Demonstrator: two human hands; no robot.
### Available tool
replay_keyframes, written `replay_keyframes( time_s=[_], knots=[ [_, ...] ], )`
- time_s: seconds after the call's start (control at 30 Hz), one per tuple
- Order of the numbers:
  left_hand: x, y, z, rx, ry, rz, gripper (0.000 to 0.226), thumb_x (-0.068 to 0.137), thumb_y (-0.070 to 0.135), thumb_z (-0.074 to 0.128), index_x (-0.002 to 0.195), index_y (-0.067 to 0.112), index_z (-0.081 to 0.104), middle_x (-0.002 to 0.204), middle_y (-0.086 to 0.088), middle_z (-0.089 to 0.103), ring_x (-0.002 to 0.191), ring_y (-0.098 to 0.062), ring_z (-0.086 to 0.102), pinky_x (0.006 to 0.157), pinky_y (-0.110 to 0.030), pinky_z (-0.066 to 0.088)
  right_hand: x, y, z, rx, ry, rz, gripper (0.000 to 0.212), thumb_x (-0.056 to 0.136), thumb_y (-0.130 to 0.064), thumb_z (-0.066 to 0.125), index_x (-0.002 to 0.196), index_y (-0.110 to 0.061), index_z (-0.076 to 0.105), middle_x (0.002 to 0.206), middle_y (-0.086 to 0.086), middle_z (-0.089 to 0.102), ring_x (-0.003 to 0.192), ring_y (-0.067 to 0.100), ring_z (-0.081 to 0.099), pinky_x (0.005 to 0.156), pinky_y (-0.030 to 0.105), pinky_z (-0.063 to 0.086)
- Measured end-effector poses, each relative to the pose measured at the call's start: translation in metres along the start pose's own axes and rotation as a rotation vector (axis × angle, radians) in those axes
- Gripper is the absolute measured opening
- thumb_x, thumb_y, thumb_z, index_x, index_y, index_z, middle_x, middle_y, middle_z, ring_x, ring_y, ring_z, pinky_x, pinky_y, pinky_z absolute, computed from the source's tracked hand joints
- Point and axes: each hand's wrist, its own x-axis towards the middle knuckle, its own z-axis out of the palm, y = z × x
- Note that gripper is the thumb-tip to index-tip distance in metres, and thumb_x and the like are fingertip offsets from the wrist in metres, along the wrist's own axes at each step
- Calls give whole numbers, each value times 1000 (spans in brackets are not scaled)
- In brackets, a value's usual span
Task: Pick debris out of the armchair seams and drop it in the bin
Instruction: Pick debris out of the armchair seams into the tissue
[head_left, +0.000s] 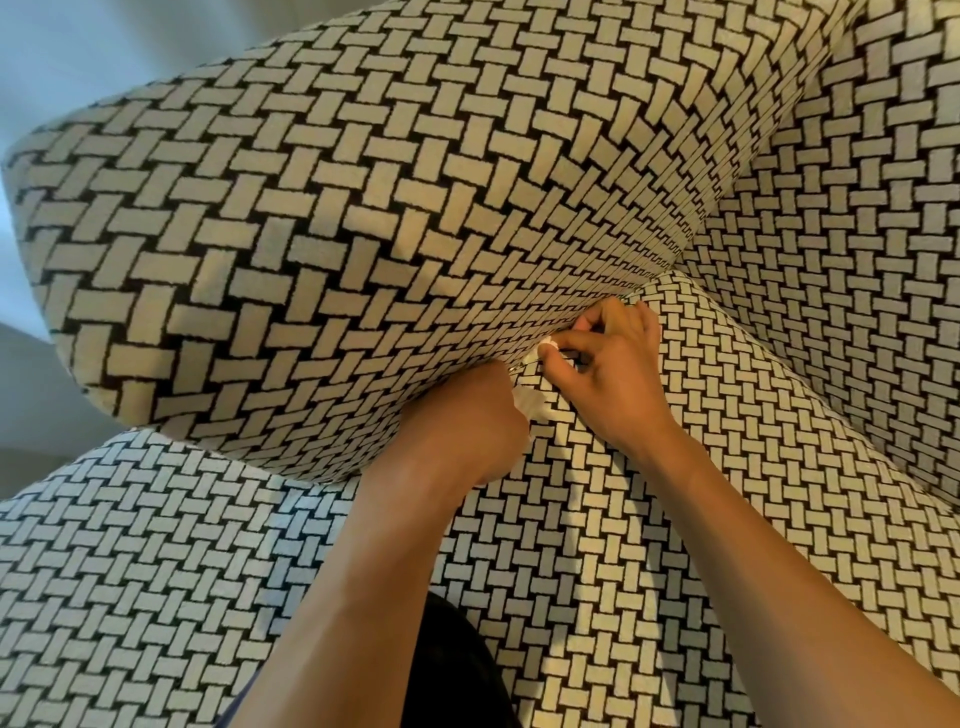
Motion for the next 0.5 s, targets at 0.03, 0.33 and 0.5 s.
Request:
replay_keyframes(
  time_s=[0.03,0.33,0.5],
  knots=[
    [-1,0,0,-1,0,-3,29,99,22,47,128,21,54,117,-3,63,110,-28,62,88,-38,52,-1,-1,-2,32,5,10,25,93,-39,66,98,-20,81,94,-5,47,99,10,45,122,48,8],
    [-5,1,-2,-68,-8,46,27,102,29,39,119,20,58,99,-3,66,93,-27,66,80,-39,54,-17,-14,-27,341,-39,226,14,96,-35,64,95,-27,75,88,-7,54,102,16,50,98,45,44],
    [-7,-8,2,-180,10,119,28,102,15,42,109,32,62,87,6,63,74,-16,59,60,-32,49,-30,-36,-46,477,-33,246,12,99,-34,63,97,-30,74,90,-14,64,104,15,57,94,34,46]
  ],
)
